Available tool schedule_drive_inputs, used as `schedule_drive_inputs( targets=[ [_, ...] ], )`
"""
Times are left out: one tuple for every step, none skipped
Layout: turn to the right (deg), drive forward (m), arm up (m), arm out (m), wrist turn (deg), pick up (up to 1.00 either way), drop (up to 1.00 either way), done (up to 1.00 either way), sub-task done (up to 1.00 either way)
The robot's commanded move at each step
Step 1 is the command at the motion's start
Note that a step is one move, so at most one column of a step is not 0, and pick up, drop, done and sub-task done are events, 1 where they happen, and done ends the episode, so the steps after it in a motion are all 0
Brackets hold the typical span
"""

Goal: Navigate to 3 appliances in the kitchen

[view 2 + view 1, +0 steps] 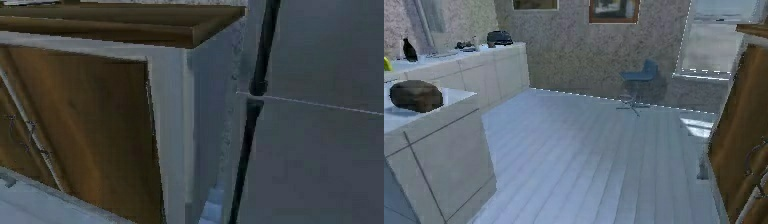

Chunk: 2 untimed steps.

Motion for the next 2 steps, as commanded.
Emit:
schedule_drive_inputs(
  targets=[
    [45.0,0.0,0.0,0.0,0.0,0.0,0.0,0.0,0.0],
    [45.0,0.0,0.0,0.0,0.0,0.0,0.0,0.0,0.0]
  ],
)
